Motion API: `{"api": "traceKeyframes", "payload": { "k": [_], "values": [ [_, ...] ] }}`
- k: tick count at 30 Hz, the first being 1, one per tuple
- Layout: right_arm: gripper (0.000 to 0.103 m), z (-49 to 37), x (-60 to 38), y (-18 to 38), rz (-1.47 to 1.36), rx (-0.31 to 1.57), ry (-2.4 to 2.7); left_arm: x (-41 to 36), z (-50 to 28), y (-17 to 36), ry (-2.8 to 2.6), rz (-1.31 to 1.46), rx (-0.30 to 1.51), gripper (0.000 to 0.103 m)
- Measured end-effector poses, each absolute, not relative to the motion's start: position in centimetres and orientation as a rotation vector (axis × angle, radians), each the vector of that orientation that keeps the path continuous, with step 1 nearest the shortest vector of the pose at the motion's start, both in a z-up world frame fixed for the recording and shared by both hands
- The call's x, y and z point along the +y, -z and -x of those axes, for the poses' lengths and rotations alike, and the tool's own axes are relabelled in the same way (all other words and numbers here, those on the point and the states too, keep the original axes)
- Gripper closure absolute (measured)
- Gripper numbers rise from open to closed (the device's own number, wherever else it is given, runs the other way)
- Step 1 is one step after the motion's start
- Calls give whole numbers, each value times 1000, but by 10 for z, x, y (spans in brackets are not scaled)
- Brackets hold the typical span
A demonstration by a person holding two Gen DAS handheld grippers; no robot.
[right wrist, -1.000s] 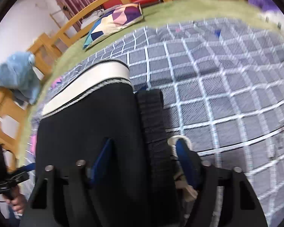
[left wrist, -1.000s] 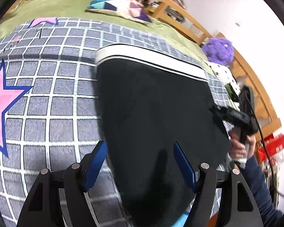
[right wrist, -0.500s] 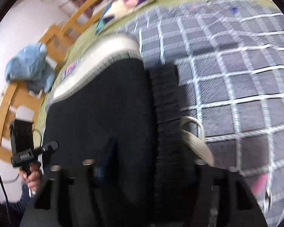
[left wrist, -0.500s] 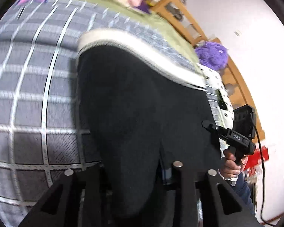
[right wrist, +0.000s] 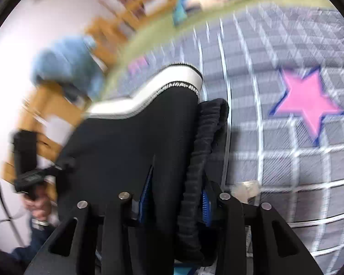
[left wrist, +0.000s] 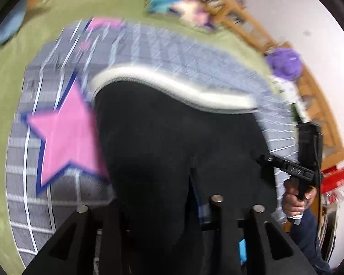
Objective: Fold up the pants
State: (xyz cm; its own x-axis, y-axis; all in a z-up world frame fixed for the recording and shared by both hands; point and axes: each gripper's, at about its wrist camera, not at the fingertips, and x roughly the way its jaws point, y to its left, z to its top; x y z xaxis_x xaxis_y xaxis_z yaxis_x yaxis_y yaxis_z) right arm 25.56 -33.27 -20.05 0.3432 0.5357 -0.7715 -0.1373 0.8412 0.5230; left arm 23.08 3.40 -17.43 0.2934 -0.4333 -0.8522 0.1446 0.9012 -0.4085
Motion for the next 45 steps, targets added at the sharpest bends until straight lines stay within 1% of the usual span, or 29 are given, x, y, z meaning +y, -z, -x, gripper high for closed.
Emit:
{"api": "traceKeyframes", "payload": {
  "k": [1,2,4,5,6,7,9,11,13,14,15,16,17,18,19,22,24,26,28,30,31,32,34,36,37,38,41,43,45],
  "values": [
    [47,-256,-325,210,-324,1153,-417,34,-230,188,354,264,1259,57],
    [41,-256,-322,215,-278,1149,-411,31,-229,194,334,250,1277,53],
    [40,-254,-328,208,-290,1153,-407,25,-224,185,346,196,1245,53],
    [44,-250,-331,198,-286,1149,-374,24,-221,179,347,169,1232,53],
    [46,-247,-332,188,-260,1128,-346,23,-218,174,342,148,1222,53],
    [48,-241,-330,172,-206,1090,-315,24,-215,169,324,136,1208,51],
    [48,-230,-323,147,-148,1010,-312,26,-209,163,285,132,1191,49],
    [48,-233,-315,138,-125,983,-312,32,-204,159,282,142,1174,49],
    [50,-242,-300,147,-76,1024,-291,41,-200,155,279,149,1161,48],
    [54,-257,-295,151,-57,1051,-268,44,-200,152,276,162,1151,48],
    [58,-263,-291,166,-53,1098,-247,50,-199,151,272,173,1146,48],
    [63,-264,-292,176,-64,1122,-234,51,-198,149,263,186,1135,46],
    [70,-262,-296,182,-87,1110,-236,56,-198,146,249,196,1114,42],
    [78,-259,-299,183,-94,1088,-251,60,-198,142,234,199,1090,42],
    [94,-260,-298,177,-101,1077,-271,64,-196,138,222,202,1072,42],
    [94,-250,-315,146,-252,993,-332,60,-196,132,248,217,1042,40],
    [94,-245,-318,131,-230,944,-296,58,-191,128,288,222,1031,40],
    [95,-243,-320,133,-188,949,-256,55,-183,127,312,225,1017,40],
    [94,-246,-328,154,-186,1021,-225,50,-174,127,331,216,1011,40],
    [88,-250,-331,176,-191,1088,-219,45,-167,126,337,195,1014,40],
    [84,-247,-334,180,-194,1089,-215,42,-163,125,340,189,1014,40],
    [81,-245,-337,176,-199,1093,-212,39,-159,124,349,188,1009,40],
    [81,-238,-341,158,-217,1088,-196,32,-150,118,394,192,985,40],
    [80,-221,-338,132,-208,1026,-195,14,-141,114,436,173,952,40],
    [77,-212,-333,125,-188,1009,-215,2,-138,113,451,159,941,40],
    [77,-205,-324,116,-169,1000,-239,-9,-136,114,461,142,936,40],
    [77,-188,-295,117,-98,1025,-351,-55,-127,131,468,38,925,40],
    [77,-185,-283,134,-10,1082,-368,-77,-122,158,434,-47,986,40],
    [76,-184,-276,166,76,1194,-341,-81,-117,186,435,-37,1075,40]
  ]
}}
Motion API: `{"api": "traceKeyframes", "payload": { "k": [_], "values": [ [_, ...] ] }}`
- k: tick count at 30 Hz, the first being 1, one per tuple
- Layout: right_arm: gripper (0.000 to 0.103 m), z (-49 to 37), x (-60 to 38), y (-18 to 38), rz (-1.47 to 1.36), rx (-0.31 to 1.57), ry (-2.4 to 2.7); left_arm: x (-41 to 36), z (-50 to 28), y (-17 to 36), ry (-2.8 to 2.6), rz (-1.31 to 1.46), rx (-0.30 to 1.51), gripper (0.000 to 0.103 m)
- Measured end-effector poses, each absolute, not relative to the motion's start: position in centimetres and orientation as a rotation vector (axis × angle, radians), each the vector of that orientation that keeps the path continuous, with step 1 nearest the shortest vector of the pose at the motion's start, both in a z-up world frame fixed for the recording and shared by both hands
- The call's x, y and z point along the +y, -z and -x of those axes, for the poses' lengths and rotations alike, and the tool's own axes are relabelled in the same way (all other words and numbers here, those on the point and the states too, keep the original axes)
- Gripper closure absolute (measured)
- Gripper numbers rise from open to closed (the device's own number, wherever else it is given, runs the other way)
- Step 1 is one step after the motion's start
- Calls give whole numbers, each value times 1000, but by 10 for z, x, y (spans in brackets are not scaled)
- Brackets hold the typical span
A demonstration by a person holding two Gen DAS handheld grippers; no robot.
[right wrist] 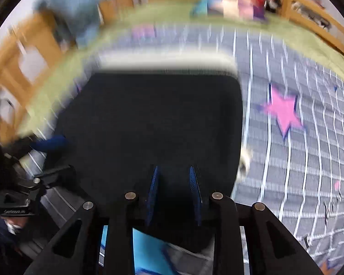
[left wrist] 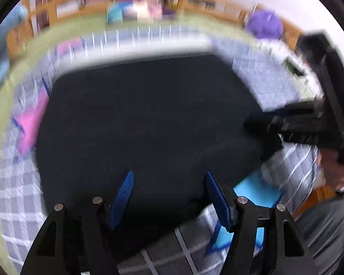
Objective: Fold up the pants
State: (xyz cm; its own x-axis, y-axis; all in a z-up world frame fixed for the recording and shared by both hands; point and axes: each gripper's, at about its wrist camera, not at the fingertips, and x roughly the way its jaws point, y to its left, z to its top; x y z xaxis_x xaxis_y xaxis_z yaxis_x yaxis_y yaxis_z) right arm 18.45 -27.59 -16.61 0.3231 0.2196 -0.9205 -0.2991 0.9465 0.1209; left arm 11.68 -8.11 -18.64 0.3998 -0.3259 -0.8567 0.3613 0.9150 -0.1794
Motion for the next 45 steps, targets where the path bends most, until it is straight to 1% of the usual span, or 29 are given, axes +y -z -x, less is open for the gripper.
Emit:
{"api": "traceKeyframes", "payload": {
  "k": [2,4,6,8,10,12,14,16,18,19,20,21,22,25,26,28,34,41,45],
  "values": [
    [76,-178,-284,179,40,1209,-344,-75,-108,191,442,-15,1066,40],
    [76,-173,-286,176,31,1209,-340,-67,-102,182,452,-10,1060,40],
    [76,-166,-280,172,93,1208,-340,-55,-101,169,460,35,1067,40],
    [76,-162,-277,161,138,1206,-369,-39,-102,148,453,65,1022,40],
    [76,-164,-280,142,96,1148,-393,-24,-109,133,421,66,973,40],
    [75,-175,-286,116,34,1038,-381,-14,-126,118,380,67,934,40],
    [68,-189,-286,101,16,965,-357,-8,-147,112,345,80,920,40],
    [64,-211,-282,89,-15,896,-332,-3,-173,107,333,130,899,40],
    [63,-233,-273,86,-54,866,-336,-6,-193,109,321,161,882,38],
    [62,-246,-270,85,-72,853,-343,-10,-205,112,308,162,886,38],
    [57,-254,-266,89,-72,840,-344,-14,-222,120,289,147,893,38],
    [55,-263,-260,99,-47,829,-337,-19,-232,129,275,128,896,38],
    [55,-271,-257,114,1,831,-319,-23,-242,142,248,100,907,38],
    [58,-293,-267,170,33,936,-239,-26,-267,186,200,48,987,37],
    [58,-292,-271,177,39,903,-222,-23,-268,191,199,61,990,35],
    [58,-292,-271,170,43,903,-245,-20,-266,188,217,96,971,32],
    [58,-291,-270,170,51,894,-232,-22,-253,187,221,63,1013,30],
    [43,-257,-280,171,50,960,-235,-9,-195,180,262,46,1037,30],
    [43,-223,-280,171,125,971,-241,-7,-161,181,253,11,1020,30]
  ]
}}
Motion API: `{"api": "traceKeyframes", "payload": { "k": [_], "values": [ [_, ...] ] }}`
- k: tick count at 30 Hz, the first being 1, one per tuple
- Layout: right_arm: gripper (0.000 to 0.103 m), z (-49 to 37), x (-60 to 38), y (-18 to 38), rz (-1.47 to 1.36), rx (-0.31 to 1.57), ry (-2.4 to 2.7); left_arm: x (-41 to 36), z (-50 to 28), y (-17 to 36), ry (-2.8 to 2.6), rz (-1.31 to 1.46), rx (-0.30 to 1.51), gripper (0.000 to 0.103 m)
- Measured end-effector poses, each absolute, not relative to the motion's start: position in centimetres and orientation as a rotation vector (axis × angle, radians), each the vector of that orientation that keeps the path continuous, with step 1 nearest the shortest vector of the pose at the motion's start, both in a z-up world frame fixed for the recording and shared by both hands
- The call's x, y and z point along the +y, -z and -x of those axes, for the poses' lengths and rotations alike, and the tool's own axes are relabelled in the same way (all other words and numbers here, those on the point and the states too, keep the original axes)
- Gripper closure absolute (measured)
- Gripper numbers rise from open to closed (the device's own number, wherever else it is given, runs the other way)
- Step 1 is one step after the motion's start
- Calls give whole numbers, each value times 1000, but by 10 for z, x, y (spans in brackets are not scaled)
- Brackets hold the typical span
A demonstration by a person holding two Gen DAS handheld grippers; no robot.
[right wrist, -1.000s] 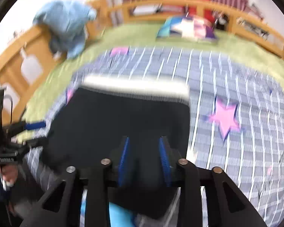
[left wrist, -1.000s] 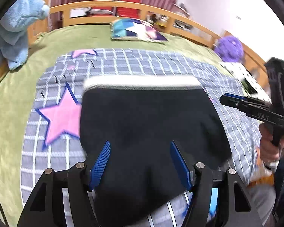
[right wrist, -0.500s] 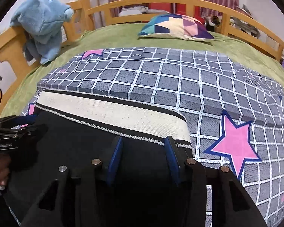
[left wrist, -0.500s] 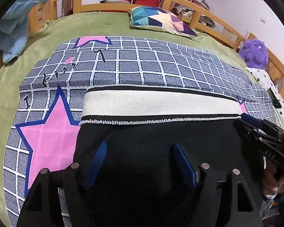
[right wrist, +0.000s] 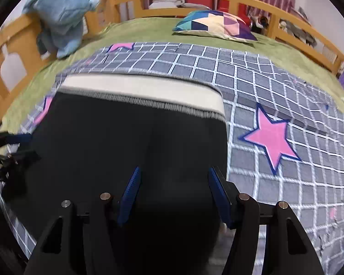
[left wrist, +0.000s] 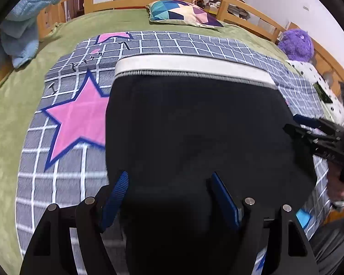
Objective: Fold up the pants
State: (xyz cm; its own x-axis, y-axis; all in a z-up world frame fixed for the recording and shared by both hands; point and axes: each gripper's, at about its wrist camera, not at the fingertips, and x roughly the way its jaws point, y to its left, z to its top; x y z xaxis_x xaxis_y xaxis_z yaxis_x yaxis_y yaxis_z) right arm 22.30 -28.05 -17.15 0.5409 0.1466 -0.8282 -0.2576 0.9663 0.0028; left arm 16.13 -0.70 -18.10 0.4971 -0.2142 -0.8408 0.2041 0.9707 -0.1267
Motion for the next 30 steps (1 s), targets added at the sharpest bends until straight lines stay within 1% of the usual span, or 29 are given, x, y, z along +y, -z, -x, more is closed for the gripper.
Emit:
{"api": "traceKeyframes", "payload": {
  "k": [4,6,8,12,15,18,20,21,24,28,30],
  "values": [
    [39,-194,-297,171,54,1014,-220,-6,-141,179,242,7,1010,29],
    [39,-179,-311,178,-26,1057,-218,-2,-134,183,258,48,1035,29],
    [39,-166,-318,181,-49,1073,-223,-1,-130,182,241,49,1025,29],
    [39,-139,-317,176,14,1053,-183,0,-117,175,238,40,1024,29],
    [39,-126,-303,185,96,1094,-163,-1,-110,179,226,23,1055,29],
    [42,-117,-291,195,164,1127,-141,1,-101,174,217,6,1052,29],
    [54,-114,-287,196,178,1165,-158,5,-93,165,232,22,1037,29],
    [54,-112,-286,194,168,1173,-153,7,-88,161,237,27,1025,29],
    [54,-102,-287,169,125,1124,-129,10,-73,137,232,26,960,29],
    [52,-83,-291,111,23,944,-107,16,-55,97,260,60,870,29],
    [43,-68,-291,81,-30,854,-102,18,-44,77,267,73,825,29]
  ]
}}
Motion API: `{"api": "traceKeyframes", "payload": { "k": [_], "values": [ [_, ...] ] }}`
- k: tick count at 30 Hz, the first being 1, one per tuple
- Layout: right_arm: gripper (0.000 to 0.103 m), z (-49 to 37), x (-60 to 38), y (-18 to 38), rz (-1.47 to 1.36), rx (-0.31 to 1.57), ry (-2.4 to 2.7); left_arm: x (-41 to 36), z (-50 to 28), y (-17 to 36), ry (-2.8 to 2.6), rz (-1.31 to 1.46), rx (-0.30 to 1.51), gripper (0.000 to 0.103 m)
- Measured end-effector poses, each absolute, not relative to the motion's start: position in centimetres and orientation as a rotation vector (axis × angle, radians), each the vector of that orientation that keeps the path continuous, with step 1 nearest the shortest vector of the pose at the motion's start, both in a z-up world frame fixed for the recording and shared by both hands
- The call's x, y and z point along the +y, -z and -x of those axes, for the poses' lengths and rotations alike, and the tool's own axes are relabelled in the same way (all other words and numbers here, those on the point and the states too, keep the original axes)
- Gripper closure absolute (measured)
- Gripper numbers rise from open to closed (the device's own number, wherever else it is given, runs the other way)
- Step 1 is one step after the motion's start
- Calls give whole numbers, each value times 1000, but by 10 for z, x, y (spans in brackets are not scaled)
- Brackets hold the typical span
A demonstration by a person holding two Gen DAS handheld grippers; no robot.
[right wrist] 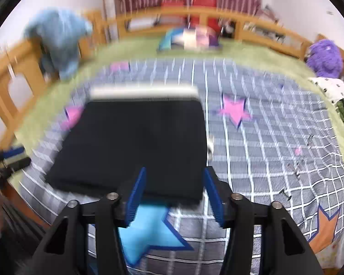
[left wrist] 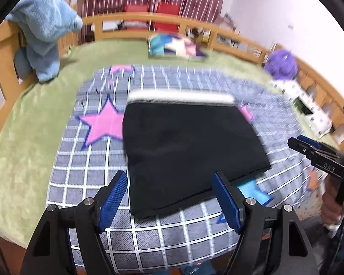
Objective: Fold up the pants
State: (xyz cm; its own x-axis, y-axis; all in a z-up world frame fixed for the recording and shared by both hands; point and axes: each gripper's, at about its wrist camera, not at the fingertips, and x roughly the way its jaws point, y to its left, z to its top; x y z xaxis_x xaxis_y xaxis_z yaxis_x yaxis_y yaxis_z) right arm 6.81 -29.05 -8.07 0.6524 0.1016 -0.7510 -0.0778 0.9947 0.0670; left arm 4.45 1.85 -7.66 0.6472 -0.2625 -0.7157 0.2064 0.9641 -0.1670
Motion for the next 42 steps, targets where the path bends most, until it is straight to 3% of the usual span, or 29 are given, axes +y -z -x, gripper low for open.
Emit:
{"api": "traceKeyframes", "payload": {
  "k": [1,5,15,19,42],
  "values": [
    [35,-64,-289,68,-55,812,-101,19,-39,67,268,75,802,28],
    [26,-41,-278,39,-87,709,-86,21,-27,48,252,88,747,25],
    [26,-39,-248,48,-18,813,-27,-4,-16,43,207,61,762,25],
    [11,-39,-252,50,-27,808,-20,-7,-15,44,189,57,767,25],
    [10,-36,-254,42,-58,784,-5,-16,-14,45,184,31,753,22]
  ]
}}
